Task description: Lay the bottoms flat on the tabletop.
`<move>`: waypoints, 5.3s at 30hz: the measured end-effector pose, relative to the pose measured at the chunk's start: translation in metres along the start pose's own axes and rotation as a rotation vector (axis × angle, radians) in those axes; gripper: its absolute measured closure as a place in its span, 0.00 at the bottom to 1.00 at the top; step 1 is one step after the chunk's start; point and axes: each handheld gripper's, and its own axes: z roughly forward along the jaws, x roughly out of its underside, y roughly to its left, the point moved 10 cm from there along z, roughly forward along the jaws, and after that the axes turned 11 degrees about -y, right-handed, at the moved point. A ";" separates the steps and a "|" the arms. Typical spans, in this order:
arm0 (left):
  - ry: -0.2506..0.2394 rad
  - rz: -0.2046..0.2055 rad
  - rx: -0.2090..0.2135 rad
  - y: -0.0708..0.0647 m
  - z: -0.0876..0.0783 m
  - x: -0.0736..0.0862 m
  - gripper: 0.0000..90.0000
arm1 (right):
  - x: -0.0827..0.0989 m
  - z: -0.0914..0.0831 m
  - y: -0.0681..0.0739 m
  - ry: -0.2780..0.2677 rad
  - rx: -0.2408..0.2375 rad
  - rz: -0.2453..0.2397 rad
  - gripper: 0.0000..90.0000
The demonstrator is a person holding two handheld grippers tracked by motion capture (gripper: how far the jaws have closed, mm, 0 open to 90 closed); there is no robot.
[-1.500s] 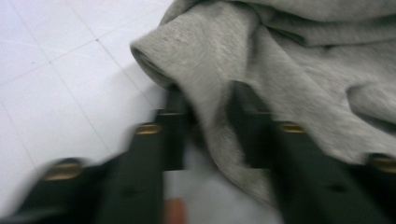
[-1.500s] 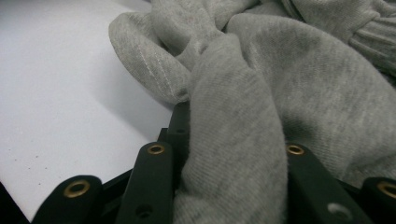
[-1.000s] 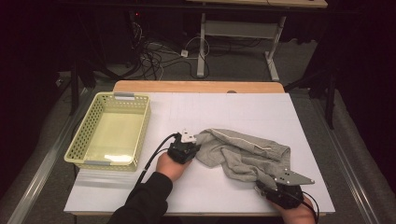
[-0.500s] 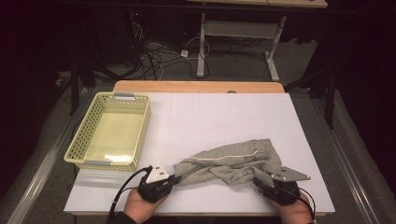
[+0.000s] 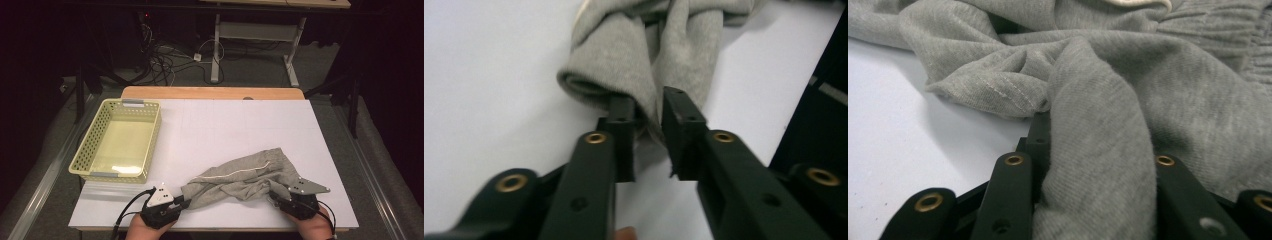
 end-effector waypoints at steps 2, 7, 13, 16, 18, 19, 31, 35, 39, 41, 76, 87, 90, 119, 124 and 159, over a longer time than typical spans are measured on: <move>-0.031 -0.020 0.008 0.000 0.003 -0.006 0.66 | 0.001 -0.002 0.001 -0.001 0.003 -0.001 0.77; -0.078 0.004 -0.012 0.001 0.009 -0.022 0.44 | 0.004 -0.011 0.005 -0.001 0.005 -0.007 0.77; -0.116 -0.021 -0.062 0.012 0.010 -0.038 0.24 | 0.008 -0.022 0.006 -0.002 0.015 -0.010 0.76; -0.135 -0.050 -0.071 0.020 0.007 -0.043 0.24 | 0.009 -0.028 0.005 -0.011 0.027 -0.008 0.76; -0.138 -0.053 -0.073 0.023 0.008 -0.043 0.24 | 0.007 -0.032 0.004 -0.024 0.032 0.004 0.73; -0.138 -0.051 -0.070 0.023 0.009 -0.043 0.24 | 0.006 -0.034 0.003 -0.033 0.030 0.010 0.70; -0.160 -0.029 0.012 0.009 0.043 -0.078 0.24 | -0.025 -0.050 0.001 -0.201 0.055 0.098 0.40; -0.167 -0.010 0.068 -0.003 0.068 -0.096 0.24 | -0.020 -0.049 -0.007 -0.189 0.090 0.113 0.41; -0.126 0.004 0.143 -0.020 0.098 -0.105 0.26 | -0.017 -0.048 -0.013 -0.184 0.108 0.120 0.42; -0.082 0.039 0.167 -0.029 0.115 -0.104 0.27 | -0.016 -0.047 -0.015 -0.184 0.110 0.120 0.42; -0.034 0.077 -0.078 0.051 0.076 -0.078 0.89 | -0.009 -0.043 -0.019 -0.150 0.120 0.107 0.47; -0.005 0.095 -0.081 0.057 0.062 -0.042 0.88 | -0.023 -0.060 -0.035 -0.186 0.172 0.053 0.55; -0.003 0.103 -0.077 0.056 0.063 -0.042 0.87 | -0.023 -0.062 -0.048 -0.185 0.193 0.074 0.63; 0.083 -0.095 0.000 0.064 0.066 -0.036 0.58 | 0.023 -0.032 -0.052 0.034 0.125 0.136 0.92; 0.074 -0.034 0.022 0.056 0.063 -0.035 0.82 | 0.020 -0.035 -0.053 0.007 0.134 0.124 0.95; -0.106 -0.025 0.000 0.024 0.038 -0.056 0.30 | -0.009 -0.034 -0.072 -0.151 0.163 0.132 0.95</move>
